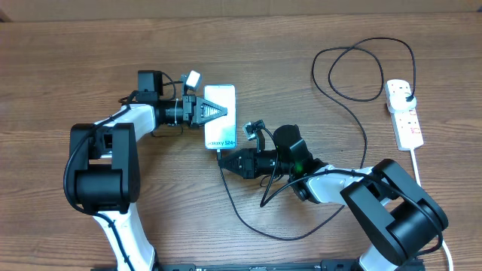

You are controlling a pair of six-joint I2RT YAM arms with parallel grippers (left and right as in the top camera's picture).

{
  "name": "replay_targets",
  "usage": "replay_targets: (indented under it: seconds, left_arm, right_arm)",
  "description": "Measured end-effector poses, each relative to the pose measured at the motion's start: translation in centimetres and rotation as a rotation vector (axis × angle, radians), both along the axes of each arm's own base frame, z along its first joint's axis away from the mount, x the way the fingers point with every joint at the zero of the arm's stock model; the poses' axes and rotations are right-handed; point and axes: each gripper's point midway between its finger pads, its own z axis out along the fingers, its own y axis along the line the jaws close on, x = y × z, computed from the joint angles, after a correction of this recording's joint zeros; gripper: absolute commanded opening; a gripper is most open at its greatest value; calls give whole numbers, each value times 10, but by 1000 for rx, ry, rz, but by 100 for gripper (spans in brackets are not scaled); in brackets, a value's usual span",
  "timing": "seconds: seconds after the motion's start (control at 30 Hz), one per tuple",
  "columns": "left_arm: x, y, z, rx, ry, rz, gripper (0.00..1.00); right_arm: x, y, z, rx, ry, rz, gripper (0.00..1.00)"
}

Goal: Plug charger to phone and switch on socket

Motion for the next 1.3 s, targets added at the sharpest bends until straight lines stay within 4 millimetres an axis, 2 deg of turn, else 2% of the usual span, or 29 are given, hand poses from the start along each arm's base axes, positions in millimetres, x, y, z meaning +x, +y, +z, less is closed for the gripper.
replay_targets:
  seconds: [0.33, 0.53, 1.3]
  left_arm:
    - [0, -1, 0, 0, -5, -3, 4]
    - [3, 6, 0, 0, 2, 16, 4]
    - [6, 11, 1, -1, 2, 29, 4]
  right_arm:
    - [3, -4, 1, 4, 5, -6, 4]
    - [9, -8, 1, 9, 13, -24, 4]
    - [16, -8, 12, 47, 19, -57, 4]
